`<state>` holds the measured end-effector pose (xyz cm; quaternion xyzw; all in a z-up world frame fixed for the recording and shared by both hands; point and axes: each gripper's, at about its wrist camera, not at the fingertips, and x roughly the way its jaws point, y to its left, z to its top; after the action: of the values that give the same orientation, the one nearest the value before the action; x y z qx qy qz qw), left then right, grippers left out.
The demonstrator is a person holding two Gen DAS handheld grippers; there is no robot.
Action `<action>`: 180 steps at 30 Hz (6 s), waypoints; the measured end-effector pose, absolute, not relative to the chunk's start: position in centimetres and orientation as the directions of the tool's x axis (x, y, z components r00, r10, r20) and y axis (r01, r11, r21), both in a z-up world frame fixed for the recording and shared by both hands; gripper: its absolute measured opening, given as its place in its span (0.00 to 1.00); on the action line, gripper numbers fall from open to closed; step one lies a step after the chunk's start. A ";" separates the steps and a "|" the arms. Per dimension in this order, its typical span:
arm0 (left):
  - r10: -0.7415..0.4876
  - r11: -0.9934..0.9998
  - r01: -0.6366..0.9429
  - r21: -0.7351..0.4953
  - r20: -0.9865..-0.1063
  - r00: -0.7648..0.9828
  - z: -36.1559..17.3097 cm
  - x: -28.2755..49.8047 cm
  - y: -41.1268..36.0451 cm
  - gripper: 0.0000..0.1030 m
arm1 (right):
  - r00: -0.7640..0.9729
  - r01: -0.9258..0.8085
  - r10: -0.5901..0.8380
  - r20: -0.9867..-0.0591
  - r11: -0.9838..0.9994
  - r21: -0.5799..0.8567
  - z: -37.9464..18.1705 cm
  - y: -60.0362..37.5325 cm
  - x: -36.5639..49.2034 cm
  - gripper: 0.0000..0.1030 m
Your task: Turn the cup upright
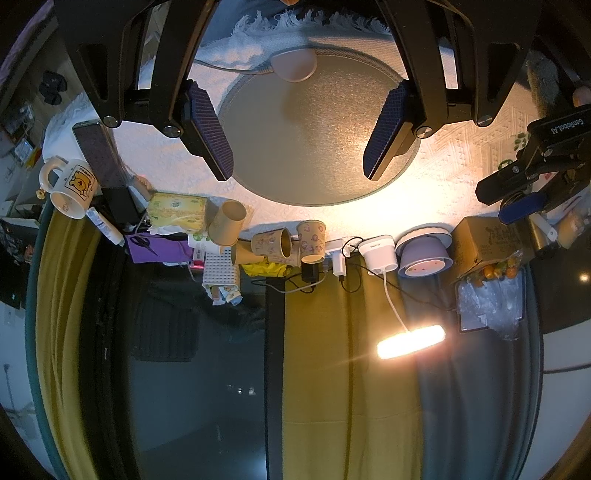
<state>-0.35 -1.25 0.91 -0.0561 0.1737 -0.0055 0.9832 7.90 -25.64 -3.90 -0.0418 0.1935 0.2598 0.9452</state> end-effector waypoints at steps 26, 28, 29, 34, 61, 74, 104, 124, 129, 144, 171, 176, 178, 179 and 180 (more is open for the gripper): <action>-0.056 0.995 0.014 -0.103 -0.413 0.909 -0.1 5.2 0.3 0.81 | 0.774 -0.513 0.466 -0.428 0.859 0.009 -4.1 -23.7 12.2 0.74; -0.061 0.994 0.016 -0.109 -0.432 0.900 -0.2 6.7 0.9 0.81 | 0.768 -0.517 0.471 -0.434 0.856 0.013 -4.2 -23.4 13.3 0.74; -0.061 0.994 0.013 -0.111 -0.443 0.895 -0.3 7.7 1.2 0.81 | 0.766 -0.518 0.471 -0.438 0.855 0.014 -4.2 -23.2 13.9 0.74; -0.052 0.995 0.004 -0.101 -0.472 0.880 -0.7 11.7 1.9 0.81 | 0.753 -0.527 0.483 -0.447 0.849 0.028 -4.4 -22.6 16.9 0.74; -0.056 0.994 -0.015 -0.109 -0.615 0.787 -7.7 35.3 3.1 0.81 | 0.676 -0.529 0.489 -0.551 0.843 0.100 -8.6 -20.0 37.1 0.74; -0.030 0.999 -0.005 -0.052 -0.655 0.755 -10.2 41.1 2.3 0.80 | 0.656 -0.524 0.493 -0.572 0.843 0.126 -9.9 -19.8 40.6 0.74; 0.045 0.996 0.018 0.085 -0.673 0.738 -7.1 33.3 2.0 0.58 | 0.666 -0.517 0.495 -0.558 0.846 0.134 -8.4 -21.0 37.2 0.74; 0.177 0.844 0.167 0.510 -0.557 0.811 -7.8 17.9 -6.6 0.58 | 0.655 -0.481 0.486 -0.578 0.859 0.176 -9.6 -25.8 23.2 0.74; 0.204 0.689 0.235 0.685 -0.496 0.844 -9.7 16.2 -10.4 0.58 | 0.657 -0.460 0.484 -0.578 0.865 0.202 -10.6 -27.3 21.3 0.74; 0.181 0.308 0.327 0.894 -0.392 0.902 -14.3 14.1 -17.3 0.61 | 0.676 -0.377 0.467 -0.570 0.884 0.277 -12.8 -33.4 18.6 0.74; 0.128 0.489 0.378 0.786 -0.493 0.860 -11.2 13.8 -16.3 0.71 | 0.679 -0.461 0.483 -0.553 0.867 0.191 -11.9 -29.1 26.8 0.74; 0.116 0.815 0.252 0.521 -0.573 0.811 -7.7 15.6 -11.5 0.71 | 0.619 -0.505 0.445 -0.647 0.856 0.106 -12.1 -25.5 33.4 0.74; 0.100 0.887 0.204 0.415 -0.602 0.792 -7.3 16.2 -9.3 0.71 | 0.582 -0.540 0.481 -0.656 0.832 0.131 -12.3 -25.1 34.0 0.74; 0.092 0.911 0.184 0.370 -0.616 0.783 -7.2 16.5 -8.3 0.71 | 0.565 -0.551 0.486 -0.667 0.824 0.133 -12.2 -24.9 34.0 0.74; 0.084 0.931 0.164 0.326 -0.628 0.774 -7.2 16.9 -7.3 0.71 | 0.559 -0.561 0.486 -0.672 0.819 0.126 -12.0 -24.7 33.8 0.74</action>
<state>16.90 -7.28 -7.24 0.1845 0.3355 -0.0217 0.9235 33.79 -24.67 -12.01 -0.0513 0.3642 0.2968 0.8813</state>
